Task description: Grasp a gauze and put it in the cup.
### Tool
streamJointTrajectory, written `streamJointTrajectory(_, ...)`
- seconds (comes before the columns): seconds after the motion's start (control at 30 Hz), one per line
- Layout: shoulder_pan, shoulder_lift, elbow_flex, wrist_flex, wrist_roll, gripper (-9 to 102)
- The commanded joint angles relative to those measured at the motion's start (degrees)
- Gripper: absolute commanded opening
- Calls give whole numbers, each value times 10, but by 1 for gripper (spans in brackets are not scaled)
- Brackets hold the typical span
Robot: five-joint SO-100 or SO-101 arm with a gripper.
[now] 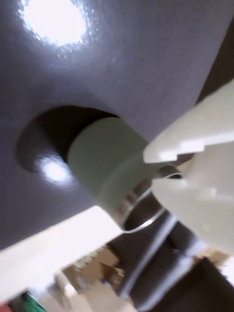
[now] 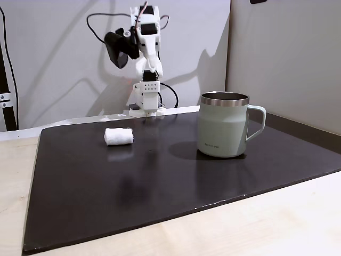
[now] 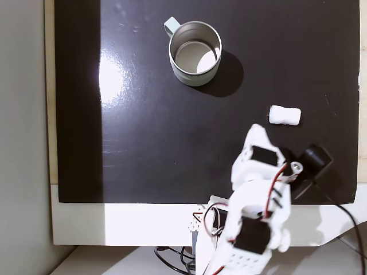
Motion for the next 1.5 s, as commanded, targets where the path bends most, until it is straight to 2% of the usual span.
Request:
streamJointTrajectory(0.0, 29, -93, -107, 30, 1, 4)
streamJointTrajectory(0.43, 127, -409, -317, 146, 0, 23)
streamJointTrajectory(0.7, 157, -511, -347, 139, -16, 31)
streamJointTrajectory(1.47, 167, -720, -368, 72, -27, 31)
